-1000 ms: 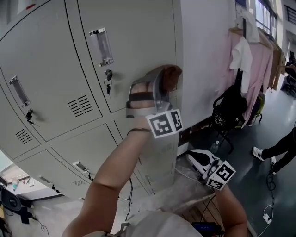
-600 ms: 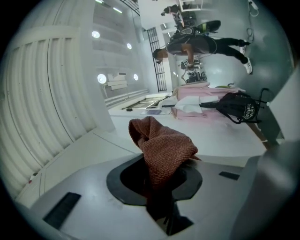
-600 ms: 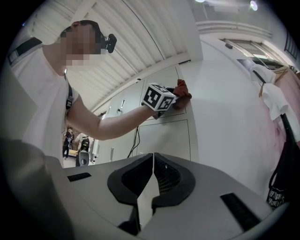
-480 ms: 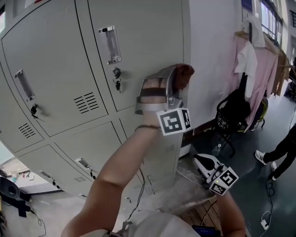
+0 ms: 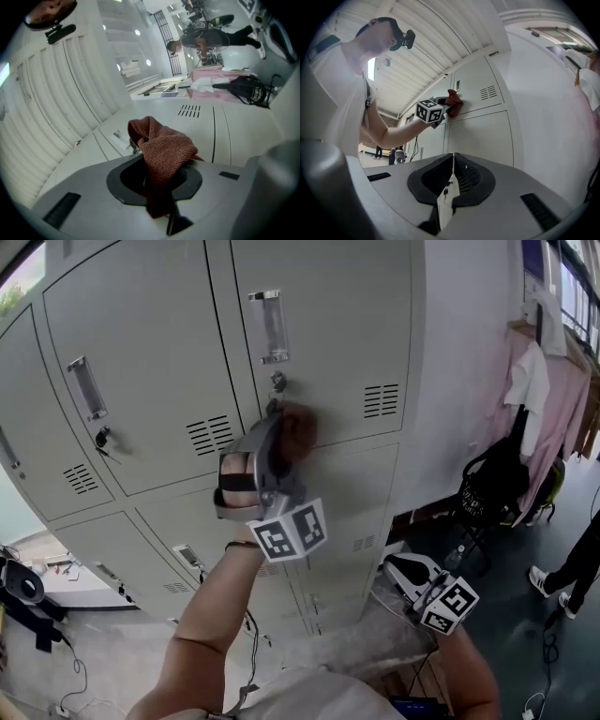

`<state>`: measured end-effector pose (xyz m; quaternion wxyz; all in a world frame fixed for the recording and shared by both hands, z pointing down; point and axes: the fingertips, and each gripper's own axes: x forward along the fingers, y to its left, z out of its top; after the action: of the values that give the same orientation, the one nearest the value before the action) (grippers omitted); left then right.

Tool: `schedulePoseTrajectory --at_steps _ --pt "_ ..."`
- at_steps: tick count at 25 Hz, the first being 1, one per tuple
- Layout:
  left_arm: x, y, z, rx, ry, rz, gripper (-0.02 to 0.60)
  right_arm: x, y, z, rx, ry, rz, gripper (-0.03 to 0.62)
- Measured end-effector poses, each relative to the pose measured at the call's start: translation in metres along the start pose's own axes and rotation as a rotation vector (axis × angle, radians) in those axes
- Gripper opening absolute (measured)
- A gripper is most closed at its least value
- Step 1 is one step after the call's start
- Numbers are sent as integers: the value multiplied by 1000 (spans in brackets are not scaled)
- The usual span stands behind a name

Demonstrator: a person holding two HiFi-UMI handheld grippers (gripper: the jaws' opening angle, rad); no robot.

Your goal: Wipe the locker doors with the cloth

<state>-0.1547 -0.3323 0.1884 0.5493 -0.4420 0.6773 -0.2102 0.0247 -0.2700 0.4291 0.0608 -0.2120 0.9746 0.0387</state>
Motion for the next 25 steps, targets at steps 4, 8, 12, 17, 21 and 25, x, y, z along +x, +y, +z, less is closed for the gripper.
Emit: schedulePoseTrajectory --at_steps 4,8,12,17,21,25 --pt "-11 29 -27 -37 52 74 69 11 15 3 38 -33 78 18" --pt "-2 33 -20 -72 52 110 69 12 12 2 39 -30 65 18" --pt "17 22 5 -92 19 112 69 5 7 1 33 -26 30 18" --pt "46 -22 58 -66 -43 -5 69 -12 -1 2 22 -27 -29 18" --pt "78 -58 113 -4 -112 -120 69 -28 -9 7 9 -35 -87 18" --pt "108 -76 160 107 -155 -151 69 -44 -14 10 7 -49 -135 18"
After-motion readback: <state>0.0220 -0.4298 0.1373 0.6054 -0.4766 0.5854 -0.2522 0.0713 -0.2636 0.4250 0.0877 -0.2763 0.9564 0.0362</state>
